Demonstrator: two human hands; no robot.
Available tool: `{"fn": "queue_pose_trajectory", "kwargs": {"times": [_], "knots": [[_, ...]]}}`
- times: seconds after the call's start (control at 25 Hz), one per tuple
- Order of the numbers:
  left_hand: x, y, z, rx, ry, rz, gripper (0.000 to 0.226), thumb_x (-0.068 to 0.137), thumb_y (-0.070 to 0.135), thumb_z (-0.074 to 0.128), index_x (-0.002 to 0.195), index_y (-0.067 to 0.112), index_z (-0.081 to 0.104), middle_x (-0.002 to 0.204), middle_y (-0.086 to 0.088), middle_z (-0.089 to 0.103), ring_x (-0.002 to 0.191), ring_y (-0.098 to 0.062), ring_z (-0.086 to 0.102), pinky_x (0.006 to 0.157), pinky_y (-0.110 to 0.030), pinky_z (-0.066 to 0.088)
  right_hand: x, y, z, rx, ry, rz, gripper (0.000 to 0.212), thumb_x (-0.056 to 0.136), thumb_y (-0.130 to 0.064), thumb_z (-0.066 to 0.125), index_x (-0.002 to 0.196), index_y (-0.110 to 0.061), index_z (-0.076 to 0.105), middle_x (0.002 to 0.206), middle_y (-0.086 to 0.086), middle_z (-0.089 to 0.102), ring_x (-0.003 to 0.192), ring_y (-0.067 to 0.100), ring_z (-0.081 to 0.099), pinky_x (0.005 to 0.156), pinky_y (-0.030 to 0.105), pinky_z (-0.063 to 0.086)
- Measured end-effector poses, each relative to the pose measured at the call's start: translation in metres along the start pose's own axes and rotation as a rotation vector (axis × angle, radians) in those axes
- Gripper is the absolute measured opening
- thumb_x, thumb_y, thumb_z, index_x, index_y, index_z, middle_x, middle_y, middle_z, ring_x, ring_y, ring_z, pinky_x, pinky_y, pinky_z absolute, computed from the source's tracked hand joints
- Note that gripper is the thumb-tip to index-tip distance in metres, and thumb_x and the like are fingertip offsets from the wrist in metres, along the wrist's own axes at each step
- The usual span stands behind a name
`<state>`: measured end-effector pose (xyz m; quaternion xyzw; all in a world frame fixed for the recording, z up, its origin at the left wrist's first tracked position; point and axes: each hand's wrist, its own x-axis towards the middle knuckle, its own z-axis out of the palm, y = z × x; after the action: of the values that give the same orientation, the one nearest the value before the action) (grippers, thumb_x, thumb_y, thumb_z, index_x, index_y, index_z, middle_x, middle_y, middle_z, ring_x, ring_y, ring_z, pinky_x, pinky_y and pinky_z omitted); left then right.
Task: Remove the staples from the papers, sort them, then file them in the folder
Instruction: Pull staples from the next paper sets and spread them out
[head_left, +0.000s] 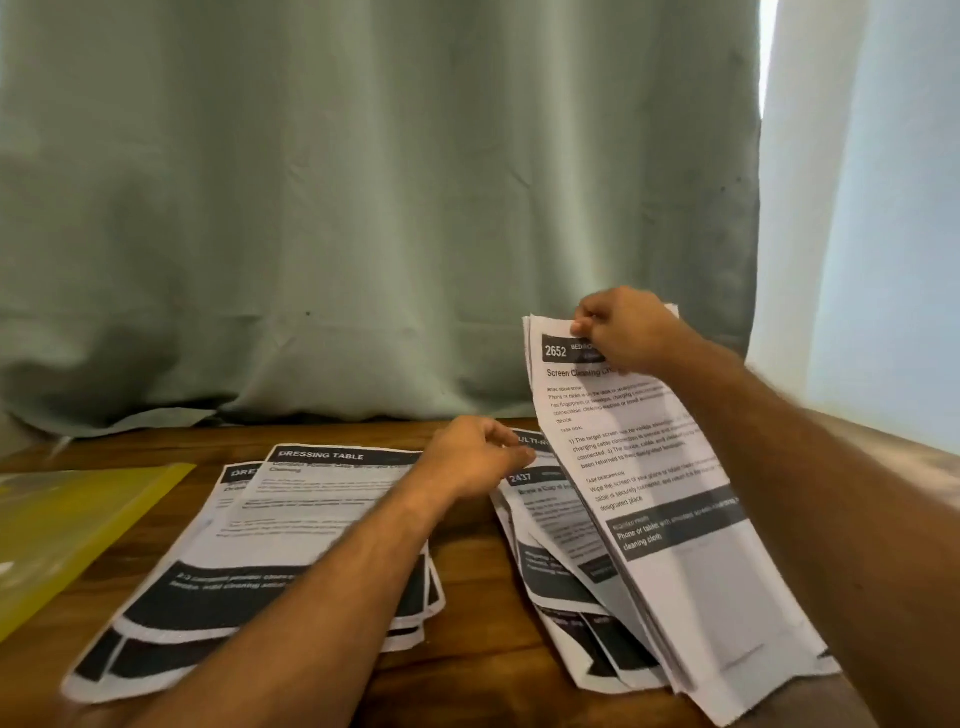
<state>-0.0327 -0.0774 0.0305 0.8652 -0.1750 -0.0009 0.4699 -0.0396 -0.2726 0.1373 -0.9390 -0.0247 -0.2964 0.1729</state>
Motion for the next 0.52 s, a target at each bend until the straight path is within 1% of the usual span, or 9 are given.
{"fn": "queue_pose_trajectory", "kwargs": {"times": [0.04,0.08,0.16,0.2,0.28,0.32,0.4,0.44,0.52], "knots": [[0.008,0.003,0.010,0.122,-0.002,-0.024,0.029,0.087,0.039,0.075,0.111,0.025,0.067,0.109,0.007,0.069,0.095,-0.011,0.064,0.080,-0.030,0.053,-0.011,0.018,0.004,0.066,0.058,0.022,0.018,0.097,-0.023,0.056,0.086,-0.017,0.069,0.078,0.003,0.069,0.054,0.013,0.061,0.054,0.025,0.051],[0.013,0.005,0.018,0.209,-0.004,-0.050,0.026,0.085,0.040,0.076,0.104,0.026,0.067,0.107,0.007,0.069,0.093,-0.011,0.064,0.079,-0.030,0.052,-0.023,0.032,0.010,0.120,0.123,0.028,0.018,0.097,-0.023,0.058,0.085,-0.016,0.068,0.075,0.003,0.070,0.054,0.013,0.062,0.057,0.026,0.052],[0.022,0.001,0.037,0.300,0.000,-0.115,0.021,0.083,0.043,0.075,0.090,0.027,0.065,0.104,0.004,0.071,0.090,-0.016,0.067,0.082,-0.034,0.056,-0.047,0.055,0.026,0.227,0.217,0.027,0.013,0.094,-0.022,0.063,0.084,-0.016,0.068,0.073,0.000,0.070,0.060,0.012,0.067,0.063,0.022,0.053],[0.025,-0.004,0.046,0.348,0.027,-0.121,0.022,0.084,0.044,0.074,0.089,0.026,0.062,0.102,0.004,0.070,0.090,-0.018,0.067,0.083,-0.034,0.055,-0.056,0.063,0.034,0.283,0.239,0.022,0.010,0.092,-0.019,0.066,0.083,-0.015,0.068,0.074,-0.001,0.070,0.063,0.012,0.068,0.063,0.019,0.052],[0.029,-0.012,0.055,0.443,0.130,-0.082,0.023,0.086,0.040,0.072,0.097,0.025,0.059,0.101,0.003,0.067,0.090,-0.019,0.064,0.078,-0.032,0.052,-0.066,0.076,0.049,0.344,0.254,0.009,0.008,0.087,-0.012,0.071,0.080,-0.013,0.067,0.077,-0.001,0.069,0.069,0.010,0.066,0.058,0.011,0.048],[0.031,-0.013,0.054,0.427,0.186,-0.066,0.024,0.086,0.036,0.073,0.100,0.024,0.057,0.101,0.004,0.066,0.089,-0.018,0.062,0.075,-0.032,0.050,-0.067,0.082,0.055,0.362,0.250,0.010,0.010,0.085,-0.009,0.073,0.078,-0.012,0.066,0.079,0.000,0.068,0.071,0.010,0.066,0.058,0.011,0.049],[0.037,-0.016,0.048,0.305,0.243,-0.088,0.027,0.082,0.027,0.080,0.099,0.023,0.060,0.098,0.005,0.066,0.086,-0.014,0.059,0.068,-0.027,0.047,-0.065,0.088,0.064,0.399,0.237,-0.004,0.014,0.081,-0.003,0.074,0.076,-0.012,0.065,0.082,0.003,0.066,0.073,0.012,0.067,0.060,0.014,0.053],[0.039,-0.018,0.044,0.202,0.237,-0.112,0.025,0.080,0.022,0.082,0.096,0.021,0.063,0.093,0.006,0.067,0.084,-0.013,0.061,0.066,-0.026,0.048,-0.063,0.089,0.066,0.395,0.235,-0.026,0.016,0.079,0.000,0.073,0.074,-0.013,0.065,0.082,0.002,0.065,0.072,0.011,0.066,0.061,0.015,0.054],[0.044,-0.024,0.036,-0.137,0.256,-0.131,0.015,0.079,0.015,0.083,0.088,0.016,0.070,0.085,0.002,0.074,0.079,-0.016,0.071,0.072,-0.033,0.059,-0.064,0.087,0.069,0.334,0.230,-0.095,0.019,0.075,0.004,0.073,0.072,-0.013,0.065,0.081,-0.001,0.062,0.070,0.004,0.062,0.058,0.013,0.049]]}}
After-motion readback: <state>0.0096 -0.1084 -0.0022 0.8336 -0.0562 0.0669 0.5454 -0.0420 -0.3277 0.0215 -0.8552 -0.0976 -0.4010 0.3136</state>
